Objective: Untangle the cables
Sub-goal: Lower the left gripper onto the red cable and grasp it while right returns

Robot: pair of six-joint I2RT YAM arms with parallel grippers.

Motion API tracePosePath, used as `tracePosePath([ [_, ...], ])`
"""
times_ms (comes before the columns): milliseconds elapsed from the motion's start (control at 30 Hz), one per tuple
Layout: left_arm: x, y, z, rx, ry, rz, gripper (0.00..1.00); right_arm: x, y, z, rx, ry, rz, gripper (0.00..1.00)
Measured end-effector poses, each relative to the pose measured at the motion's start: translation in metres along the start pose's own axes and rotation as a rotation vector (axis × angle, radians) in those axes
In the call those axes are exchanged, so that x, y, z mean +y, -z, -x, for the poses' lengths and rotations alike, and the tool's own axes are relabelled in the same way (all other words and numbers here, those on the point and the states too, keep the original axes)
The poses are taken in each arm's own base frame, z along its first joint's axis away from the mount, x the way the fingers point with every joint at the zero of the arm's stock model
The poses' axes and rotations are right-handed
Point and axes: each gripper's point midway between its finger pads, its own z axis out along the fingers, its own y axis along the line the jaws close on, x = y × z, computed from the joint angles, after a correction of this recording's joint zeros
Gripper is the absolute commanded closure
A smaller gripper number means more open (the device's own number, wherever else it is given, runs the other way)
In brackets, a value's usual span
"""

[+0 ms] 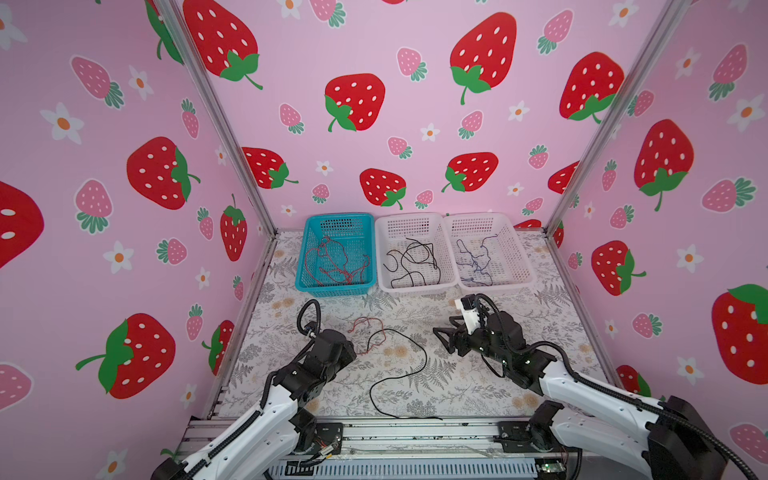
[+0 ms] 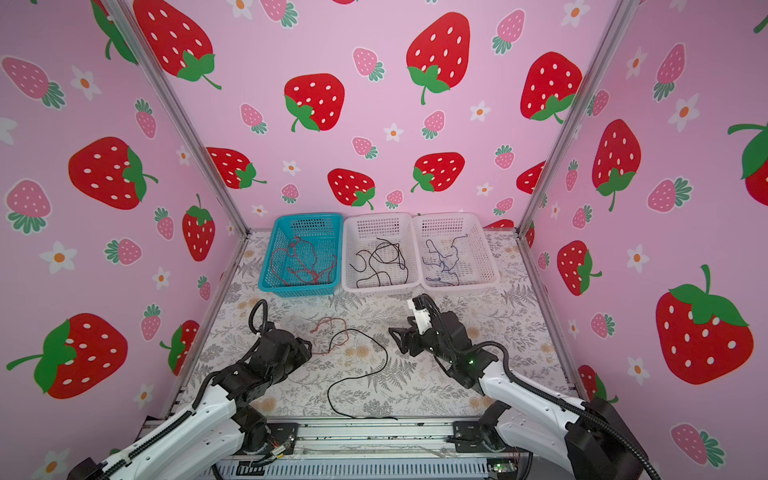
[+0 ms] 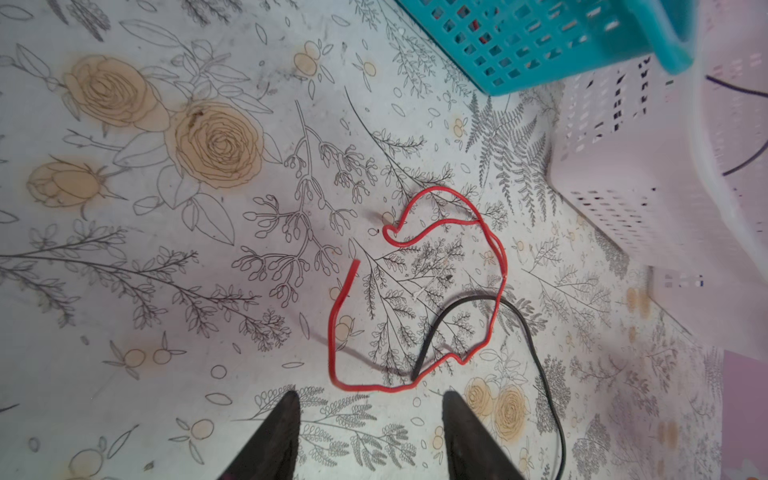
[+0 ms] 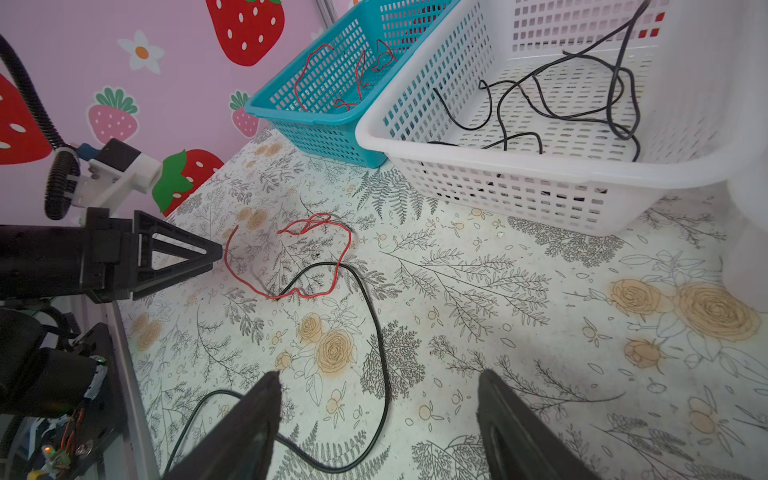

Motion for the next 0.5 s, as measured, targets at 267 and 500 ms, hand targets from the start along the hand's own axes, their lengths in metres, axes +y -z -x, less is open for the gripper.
tracePosePath([
  [267,0.001,-0.014,-0.002,0.025,0.012,0.010,0.71,0.004,-0.004,-0.005,0.015,0.023,0.001,0.24],
  [500,0.008,-0.021,-0.006,0.038,0.010,0.017,0.81,0.006,-0.005,-0.008,0.021,0.035,0.002,0.24],
])
